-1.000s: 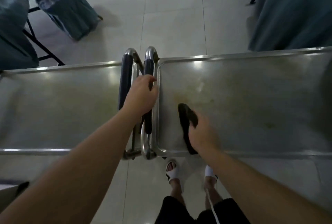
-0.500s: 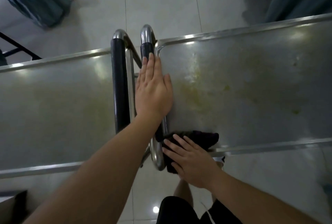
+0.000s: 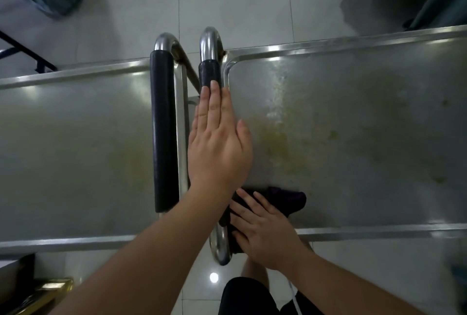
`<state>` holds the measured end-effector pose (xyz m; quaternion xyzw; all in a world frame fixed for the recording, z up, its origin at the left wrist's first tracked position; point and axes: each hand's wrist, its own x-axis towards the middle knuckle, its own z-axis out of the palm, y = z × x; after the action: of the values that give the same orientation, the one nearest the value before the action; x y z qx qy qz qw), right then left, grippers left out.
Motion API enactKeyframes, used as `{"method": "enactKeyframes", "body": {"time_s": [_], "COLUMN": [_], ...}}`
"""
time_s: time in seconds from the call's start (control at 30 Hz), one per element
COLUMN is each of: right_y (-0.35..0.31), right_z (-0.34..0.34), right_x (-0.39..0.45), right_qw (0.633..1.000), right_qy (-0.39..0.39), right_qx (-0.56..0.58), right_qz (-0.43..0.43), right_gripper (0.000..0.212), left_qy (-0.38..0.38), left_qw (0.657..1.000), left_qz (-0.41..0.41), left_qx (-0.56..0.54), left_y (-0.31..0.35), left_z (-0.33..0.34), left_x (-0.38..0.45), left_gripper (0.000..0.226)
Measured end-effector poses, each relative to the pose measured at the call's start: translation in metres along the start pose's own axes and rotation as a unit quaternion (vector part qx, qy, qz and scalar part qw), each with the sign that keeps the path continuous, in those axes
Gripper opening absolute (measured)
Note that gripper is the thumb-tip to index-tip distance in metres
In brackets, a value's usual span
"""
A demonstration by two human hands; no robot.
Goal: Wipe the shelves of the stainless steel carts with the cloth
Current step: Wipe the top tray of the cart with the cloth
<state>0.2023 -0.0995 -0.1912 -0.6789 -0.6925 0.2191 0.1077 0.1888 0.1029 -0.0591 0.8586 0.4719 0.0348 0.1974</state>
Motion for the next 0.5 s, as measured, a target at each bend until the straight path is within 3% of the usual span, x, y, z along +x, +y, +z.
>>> {"method": "enactKeyframes", "body": {"time_s": [0.13,0.33,0.5], "right_y": [0.003,0.058,0.107], "right_z": [-0.01,-0.071,-0.108], "right_x": [0.029,0.146,0.23], "right_qw": [0.998,0.998,0.995], "right_qy": [0.044,0.036,0.003], "right_qx": [0.023,-0.016,-0.05], "right_qz": [0.042,0.052,0.083], "right_gripper": [0.049,0.078,0.064], "left_qy": [-0.02,-0.014,-0.015], "left_qw": [1.0,0.999,1.0], "left_qz": [-0.002,-0.024,-0.001], "left_qx": [0.005,0.041,0.017], "left_y": [0.003,0.015,0.007], "left_z": [-0.006,-0.01,-0.008], "left_x": [-0.001,-0.002,-0.002], "left_gripper": [0.067,0.064,0.067]}}
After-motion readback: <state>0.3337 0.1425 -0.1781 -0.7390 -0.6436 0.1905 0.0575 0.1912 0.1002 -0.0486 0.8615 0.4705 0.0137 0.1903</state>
